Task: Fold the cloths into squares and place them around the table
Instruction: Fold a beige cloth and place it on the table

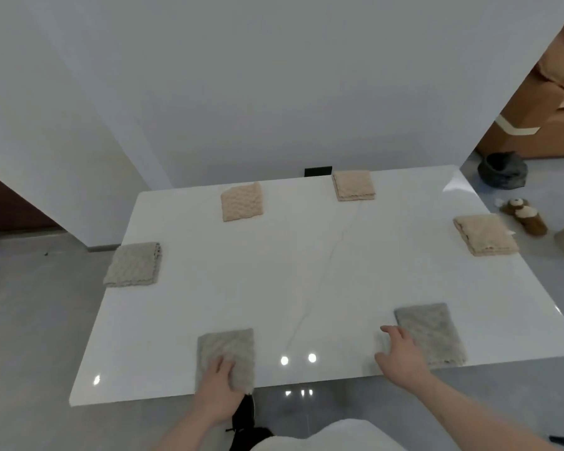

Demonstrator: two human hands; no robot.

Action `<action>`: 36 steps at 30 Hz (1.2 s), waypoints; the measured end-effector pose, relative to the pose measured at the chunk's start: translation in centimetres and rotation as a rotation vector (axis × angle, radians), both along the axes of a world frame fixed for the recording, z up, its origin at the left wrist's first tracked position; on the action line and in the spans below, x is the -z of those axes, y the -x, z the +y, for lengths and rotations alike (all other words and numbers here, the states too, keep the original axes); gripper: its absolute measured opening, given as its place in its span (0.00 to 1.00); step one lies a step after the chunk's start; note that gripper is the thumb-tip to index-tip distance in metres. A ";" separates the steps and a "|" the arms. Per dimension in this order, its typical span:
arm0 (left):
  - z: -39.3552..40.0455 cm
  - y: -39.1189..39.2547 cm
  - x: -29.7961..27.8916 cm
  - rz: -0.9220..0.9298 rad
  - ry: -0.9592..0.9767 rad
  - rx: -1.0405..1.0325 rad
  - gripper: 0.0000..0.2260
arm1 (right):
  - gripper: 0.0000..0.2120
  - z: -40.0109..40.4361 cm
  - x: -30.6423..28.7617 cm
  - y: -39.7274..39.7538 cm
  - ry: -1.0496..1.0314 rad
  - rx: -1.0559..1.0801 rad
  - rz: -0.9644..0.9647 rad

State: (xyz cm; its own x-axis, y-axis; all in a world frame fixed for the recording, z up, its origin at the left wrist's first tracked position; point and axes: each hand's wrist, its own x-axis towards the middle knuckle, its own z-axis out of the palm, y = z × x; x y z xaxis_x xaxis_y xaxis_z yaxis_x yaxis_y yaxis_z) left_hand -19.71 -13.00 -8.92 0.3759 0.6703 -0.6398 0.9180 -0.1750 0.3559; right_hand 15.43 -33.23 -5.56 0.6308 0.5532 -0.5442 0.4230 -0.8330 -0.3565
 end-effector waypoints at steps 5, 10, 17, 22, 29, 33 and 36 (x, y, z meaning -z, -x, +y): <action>-4.8 -2.6 0.0 0.072 -0.085 -0.054 0.34 | 0.33 -4.1 1.1 -3.4 0.034 -0.056 0.024; -7.3 -3.6 -0.1 0.082 0.009 -0.055 0.35 | 0.35 -6.0 2.6 -5.1 0.052 -0.126 0.091; -7.7 -4.6 -0.5 0.114 0.062 -0.079 0.36 | 0.25 -7.1 3.8 -6.0 0.126 -0.206 0.158; -7.5 -5.4 -0.7 0.111 0.079 -0.091 0.36 | 0.32 -6.9 3.9 -6.5 0.164 -0.248 0.161; -7.9 -5.6 -1.0 0.086 0.068 -0.088 0.38 | 0.38 -6.4 3.1 -6.8 0.180 -0.220 0.210; -8.8 -6.2 -1.6 0.047 0.076 -0.086 0.29 | 0.42 -6.7 3.3 -6.6 0.190 -0.246 0.201; -9.4 -6.2 -2.0 -0.023 0.084 -0.100 0.24 | 0.42 -6.5 3.3 -7.0 0.171 -0.221 0.211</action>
